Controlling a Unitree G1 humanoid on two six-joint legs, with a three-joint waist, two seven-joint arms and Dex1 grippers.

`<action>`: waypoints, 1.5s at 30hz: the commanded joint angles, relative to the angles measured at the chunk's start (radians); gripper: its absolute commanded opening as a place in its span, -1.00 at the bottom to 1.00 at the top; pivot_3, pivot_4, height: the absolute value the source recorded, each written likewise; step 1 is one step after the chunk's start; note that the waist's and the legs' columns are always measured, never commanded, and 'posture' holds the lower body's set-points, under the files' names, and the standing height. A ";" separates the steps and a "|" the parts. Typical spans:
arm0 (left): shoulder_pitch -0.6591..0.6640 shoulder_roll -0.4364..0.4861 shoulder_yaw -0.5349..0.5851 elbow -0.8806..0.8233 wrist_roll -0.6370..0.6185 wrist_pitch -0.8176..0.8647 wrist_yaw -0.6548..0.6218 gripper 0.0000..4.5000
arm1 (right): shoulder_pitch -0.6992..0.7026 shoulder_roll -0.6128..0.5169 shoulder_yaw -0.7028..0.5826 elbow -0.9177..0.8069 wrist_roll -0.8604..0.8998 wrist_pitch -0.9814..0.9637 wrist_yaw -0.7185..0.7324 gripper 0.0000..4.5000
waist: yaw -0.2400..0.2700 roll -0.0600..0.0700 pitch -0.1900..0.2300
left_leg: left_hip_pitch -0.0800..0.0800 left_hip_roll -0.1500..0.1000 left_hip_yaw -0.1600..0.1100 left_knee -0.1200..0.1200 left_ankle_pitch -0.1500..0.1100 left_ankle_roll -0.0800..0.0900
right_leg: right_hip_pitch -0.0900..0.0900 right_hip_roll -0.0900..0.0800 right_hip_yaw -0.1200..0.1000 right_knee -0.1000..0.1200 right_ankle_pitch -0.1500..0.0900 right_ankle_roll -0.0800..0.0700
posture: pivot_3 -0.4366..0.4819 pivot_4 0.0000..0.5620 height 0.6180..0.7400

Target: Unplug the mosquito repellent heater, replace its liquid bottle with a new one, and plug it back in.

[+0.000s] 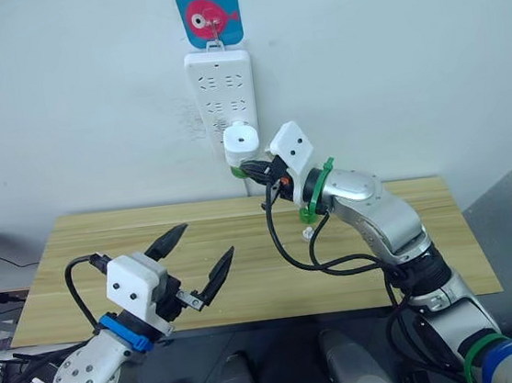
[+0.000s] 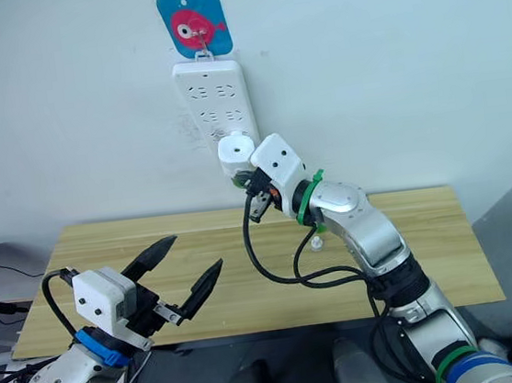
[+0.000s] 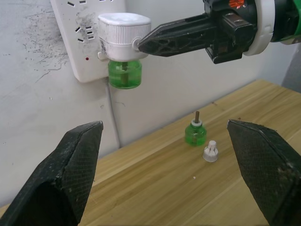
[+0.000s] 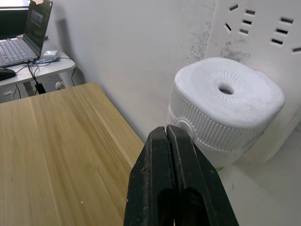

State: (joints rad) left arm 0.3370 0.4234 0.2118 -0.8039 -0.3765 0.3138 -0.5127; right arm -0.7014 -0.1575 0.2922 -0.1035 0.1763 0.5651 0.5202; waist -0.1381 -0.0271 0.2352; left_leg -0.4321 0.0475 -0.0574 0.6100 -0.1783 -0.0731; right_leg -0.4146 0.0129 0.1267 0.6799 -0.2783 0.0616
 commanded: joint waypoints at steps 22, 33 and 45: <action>-0.048 0.039 0.018 0.099 -0.031 -0.027 -0.029 1.00 | 0.032 -0.043 -0.090 -0.094 0.056 -0.015 0.038 -0.99 | 0.000 -0.003 -0.002 | 0.000 0.000 0.002 0.004 0.005 0.002 | 0.002 -0.001 0.001 0.000 0.001 -0.004 | -0.25 -0.35 1.00; -0.108 0.265 0.062 0.364 -0.020 -0.105 -0.292 1.00 | 0.222 -0.469 -0.086 -0.329 0.053 -0.069 0.331 -0.24 | 0.001 -0.007 -0.009 | -0.001 0.000 0.001 -0.002 0.004 0.001 | 0.000 -0.001 -0.003 0.000 0.002 0.002 | -0.26 -0.55 1.00; -0.145 0.462 0.100 0.573 0.092 -0.167 -0.396 1.00 | 0.439 -0.835 -0.287 -0.217 0.072 -0.306 0.584 0.98 | -0.004 -0.013 -0.051 | 0.001 0.001 0.006 0.000 0.004 0.000 | 0.001 -0.003 -0.002 0.000 -0.001 0.001 | -0.19 -0.75 1.00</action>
State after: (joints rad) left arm 0.1884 0.8718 0.2824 -0.2293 -0.2960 0.1751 -0.9047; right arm -0.2722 -0.9752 0.0492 -0.3274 0.2400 0.3043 1.0800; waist -0.1424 -0.0406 0.1846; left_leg -0.4306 0.0481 -0.0515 0.6101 -0.1745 -0.0728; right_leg -0.4132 0.0103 0.1253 0.6801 -0.2788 0.0626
